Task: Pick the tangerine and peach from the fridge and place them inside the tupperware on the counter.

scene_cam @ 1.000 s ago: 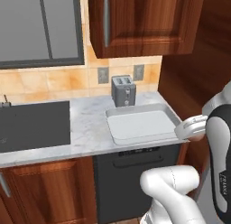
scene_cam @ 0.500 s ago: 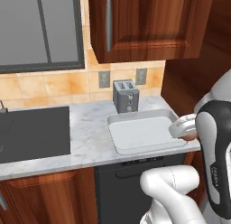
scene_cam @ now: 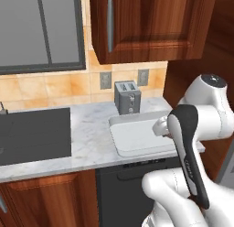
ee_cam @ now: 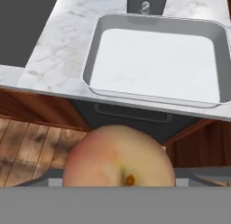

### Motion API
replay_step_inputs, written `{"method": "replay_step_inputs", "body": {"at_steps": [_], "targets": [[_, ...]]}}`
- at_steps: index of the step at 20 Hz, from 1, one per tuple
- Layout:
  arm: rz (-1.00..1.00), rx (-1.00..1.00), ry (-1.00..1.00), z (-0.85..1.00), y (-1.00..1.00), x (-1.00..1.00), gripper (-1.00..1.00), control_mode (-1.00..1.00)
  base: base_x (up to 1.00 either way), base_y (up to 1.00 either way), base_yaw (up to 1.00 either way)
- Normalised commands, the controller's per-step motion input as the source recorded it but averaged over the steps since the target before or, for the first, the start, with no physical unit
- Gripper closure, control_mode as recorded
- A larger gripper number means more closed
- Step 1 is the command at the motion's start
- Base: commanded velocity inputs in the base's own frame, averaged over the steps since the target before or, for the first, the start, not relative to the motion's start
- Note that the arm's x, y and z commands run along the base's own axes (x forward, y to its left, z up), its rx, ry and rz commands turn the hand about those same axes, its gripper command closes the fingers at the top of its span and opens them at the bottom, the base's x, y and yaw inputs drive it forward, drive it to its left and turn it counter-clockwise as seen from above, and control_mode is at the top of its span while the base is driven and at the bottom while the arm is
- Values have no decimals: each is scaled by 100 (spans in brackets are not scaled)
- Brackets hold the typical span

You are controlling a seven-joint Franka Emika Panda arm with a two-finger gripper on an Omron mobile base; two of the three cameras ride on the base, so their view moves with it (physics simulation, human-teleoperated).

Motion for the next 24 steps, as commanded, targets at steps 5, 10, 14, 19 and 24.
{"method": "replay_step_inputs", "body": {"at_steps": [5, 10, 14, 19, 24], "targets": [[-6, -1, 0, -29, 0, 51, 100, -100, 0, 0, 0], [-3, 0, 0, -50, -4, 47, 100, -100, 0, 0, 0], [-3, 0, 0, -52, 0, 61, 100, -100, 0, 0, 0], [-1, 0, 0, -37, 0, 60, 100, -100, 0, 0, 0], [0, 0, 1, -31, 0, 63, 100, -100, 0, 0, 0]]}}
